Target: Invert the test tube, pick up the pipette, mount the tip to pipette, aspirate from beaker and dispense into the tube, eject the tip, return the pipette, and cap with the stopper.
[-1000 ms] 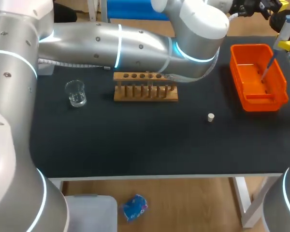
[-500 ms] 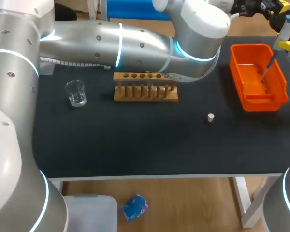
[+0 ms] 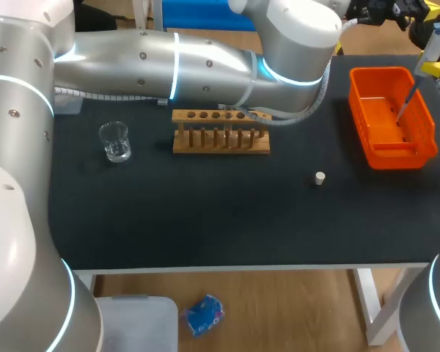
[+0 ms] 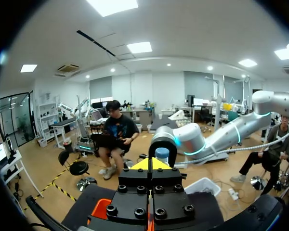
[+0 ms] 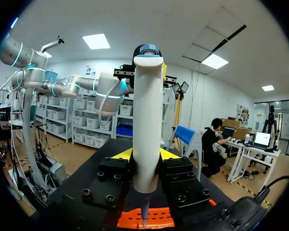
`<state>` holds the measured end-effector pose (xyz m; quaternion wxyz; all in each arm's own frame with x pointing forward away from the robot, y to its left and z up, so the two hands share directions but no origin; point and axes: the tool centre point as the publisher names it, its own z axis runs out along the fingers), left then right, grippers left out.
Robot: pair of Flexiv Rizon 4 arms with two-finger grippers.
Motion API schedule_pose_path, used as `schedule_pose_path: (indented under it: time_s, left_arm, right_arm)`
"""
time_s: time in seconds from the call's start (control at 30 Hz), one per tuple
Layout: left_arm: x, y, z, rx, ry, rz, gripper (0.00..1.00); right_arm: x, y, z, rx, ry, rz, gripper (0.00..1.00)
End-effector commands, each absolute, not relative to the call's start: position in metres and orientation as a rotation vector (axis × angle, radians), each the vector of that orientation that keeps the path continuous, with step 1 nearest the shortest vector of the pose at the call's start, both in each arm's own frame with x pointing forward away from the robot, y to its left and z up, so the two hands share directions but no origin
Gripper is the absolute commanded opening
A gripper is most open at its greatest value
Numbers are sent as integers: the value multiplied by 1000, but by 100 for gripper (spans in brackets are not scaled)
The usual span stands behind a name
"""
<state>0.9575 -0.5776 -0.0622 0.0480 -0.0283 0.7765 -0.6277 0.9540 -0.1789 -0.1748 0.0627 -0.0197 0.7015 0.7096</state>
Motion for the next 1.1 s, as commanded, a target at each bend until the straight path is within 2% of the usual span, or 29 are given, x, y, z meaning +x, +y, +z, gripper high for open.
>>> schedule_pose_path:
  time_s: [0.03, 1.1]
  left_arm:
    - [956, -586, -68, -18, 1506, -2618, 0]
    - [948, -584, -74, 17, 1394, -2638, 0]
  right_arm:
    - [956, -181, -175, -67, 2123, 2148, 0]
    - [956, -181, -175, -67, 2123, 2148, 0]
